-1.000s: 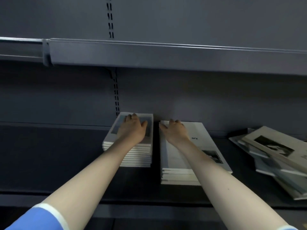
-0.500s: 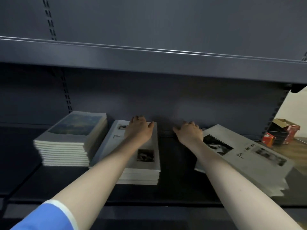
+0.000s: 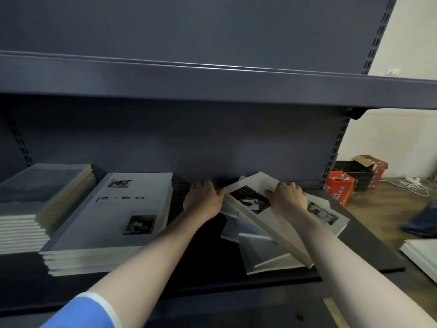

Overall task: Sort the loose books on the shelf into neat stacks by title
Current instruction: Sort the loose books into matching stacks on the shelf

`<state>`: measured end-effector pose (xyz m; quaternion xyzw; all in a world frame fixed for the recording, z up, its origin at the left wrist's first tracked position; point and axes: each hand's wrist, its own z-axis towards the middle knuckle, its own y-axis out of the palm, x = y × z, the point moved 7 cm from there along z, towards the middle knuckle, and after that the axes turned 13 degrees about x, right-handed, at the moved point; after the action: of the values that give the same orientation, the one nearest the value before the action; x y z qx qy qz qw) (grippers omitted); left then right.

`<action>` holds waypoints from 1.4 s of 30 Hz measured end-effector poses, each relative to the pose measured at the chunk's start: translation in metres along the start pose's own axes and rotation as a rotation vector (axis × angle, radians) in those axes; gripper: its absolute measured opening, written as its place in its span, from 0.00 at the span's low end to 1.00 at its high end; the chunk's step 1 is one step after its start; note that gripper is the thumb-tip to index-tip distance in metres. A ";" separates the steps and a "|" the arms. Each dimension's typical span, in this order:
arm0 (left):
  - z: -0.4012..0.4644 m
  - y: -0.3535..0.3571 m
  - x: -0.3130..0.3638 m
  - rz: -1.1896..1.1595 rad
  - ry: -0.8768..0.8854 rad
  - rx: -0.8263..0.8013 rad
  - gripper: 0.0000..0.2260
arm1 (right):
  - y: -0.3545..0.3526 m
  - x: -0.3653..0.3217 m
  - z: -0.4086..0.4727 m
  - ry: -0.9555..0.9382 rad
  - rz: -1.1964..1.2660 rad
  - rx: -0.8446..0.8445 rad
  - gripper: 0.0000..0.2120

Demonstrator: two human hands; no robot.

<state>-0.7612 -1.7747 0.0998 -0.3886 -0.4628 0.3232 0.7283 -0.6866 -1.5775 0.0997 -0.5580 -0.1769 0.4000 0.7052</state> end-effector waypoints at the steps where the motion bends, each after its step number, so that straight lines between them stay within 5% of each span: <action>1: 0.000 0.004 0.003 0.020 0.010 -0.016 0.28 | 0.002 0.008 0.000 0.024 0.007 -0.004 0.25; 12: 0.005 0.066 -0.003 0.152 0.004 -0.212 0.36 | 0.014 0.044 0.004 0.133 0.058 -0.018 0.32; 26: 0.001 0.067 -0.001 -0.071 -0.107 -0.247 0.48 | 0.006 0.041 0.008 0.071 -0.119 0.012 0.37; 30: 0.000 0.063 -0.007 -0.140 -0.124 -0.278 0.33 | 0.004 0.035 0.005 0.073 -0.089 0.015 0.31; 34: 0.003 0.050 -0.008 -0.205 -0.167 -0.140 0.19 | 0.000 0.026 0.000 0.089 -0.116 0.044 0.28; 42: 0.006 0.027 -0.015 -0.336 -0.192 -0.007 0.27 | -0.001 0.008 -0.010 0.055 -0.053 0.050 0.22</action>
<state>-0.7756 -1.7724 0.0716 -0.2760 -0.5897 0.2310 0.7230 -0.6748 -1.5778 0.0960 -0.5459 -0.1623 0.3700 0.7340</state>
